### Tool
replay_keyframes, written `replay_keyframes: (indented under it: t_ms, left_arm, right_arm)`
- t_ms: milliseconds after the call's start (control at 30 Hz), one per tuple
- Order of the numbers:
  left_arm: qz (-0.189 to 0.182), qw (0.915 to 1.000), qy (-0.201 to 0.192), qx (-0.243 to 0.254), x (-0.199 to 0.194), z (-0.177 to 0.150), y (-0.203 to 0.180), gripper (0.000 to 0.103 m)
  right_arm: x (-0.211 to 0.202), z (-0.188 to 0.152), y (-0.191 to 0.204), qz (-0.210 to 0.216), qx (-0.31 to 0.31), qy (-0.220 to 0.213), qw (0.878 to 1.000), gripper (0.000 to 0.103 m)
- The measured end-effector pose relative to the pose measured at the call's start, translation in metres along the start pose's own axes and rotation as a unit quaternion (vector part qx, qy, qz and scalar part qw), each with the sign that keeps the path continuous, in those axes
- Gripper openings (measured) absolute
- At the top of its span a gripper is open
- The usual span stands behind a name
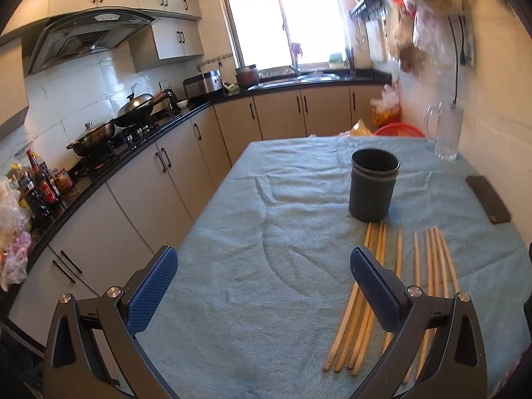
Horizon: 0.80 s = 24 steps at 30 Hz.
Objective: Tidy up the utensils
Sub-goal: 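Move both tools toward the row of wooden chopsticks on the cloth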
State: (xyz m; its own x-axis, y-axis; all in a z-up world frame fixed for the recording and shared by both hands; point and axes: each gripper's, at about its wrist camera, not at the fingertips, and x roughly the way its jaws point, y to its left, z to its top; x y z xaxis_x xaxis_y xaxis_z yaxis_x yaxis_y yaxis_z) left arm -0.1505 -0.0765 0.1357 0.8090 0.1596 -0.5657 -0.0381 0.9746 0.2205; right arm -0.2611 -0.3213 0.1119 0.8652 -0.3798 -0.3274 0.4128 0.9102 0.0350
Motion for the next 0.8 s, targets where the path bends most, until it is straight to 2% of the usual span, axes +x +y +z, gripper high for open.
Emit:
replay_keyframes:
  t_ms: [167, 467, 533, 667, 800]
  left_arm:
    - [0.022, 0.9992, 0.031, 0.013, 0.019, 0.001, -0.016, 0.103]
    - [0.036, 0.9973, 0.065, -0.005, 0.033, 0.0, -0.019, 0.103]
    - [0.029, 0.9972, 0.068, -0.011, 0.033, -0.001, -0.017, 0.103]
    - [0.0, 0.9968, 0.079, -0.014, 0.039, -0.005, -0.011, 0.103]
    - [-0.06, 0.9951, 0.077, -0.014, 0.052, -0.002, -0.002, 0.103]
  right_arm:
    - [0.02, -0.005, -0.001, 0.019, -0.011, 0.01, 1.0, 0.102]
    - [0.05, -0.004, -0.01, 0.114, -0.029, 0.071, 0.991, 0.102]
    - [0.053, -0.005, -0.008, 0.129, -0.036, 0.09, 0.987, 0.102]
    - [0.053, -0.01, -0.006, 0.13, -0.042, 0.106, 0.985, 0.102]
    - [0.043, -0.012, -0.007, 0.113, -0.038, 0.112, 0.986, 0.102]
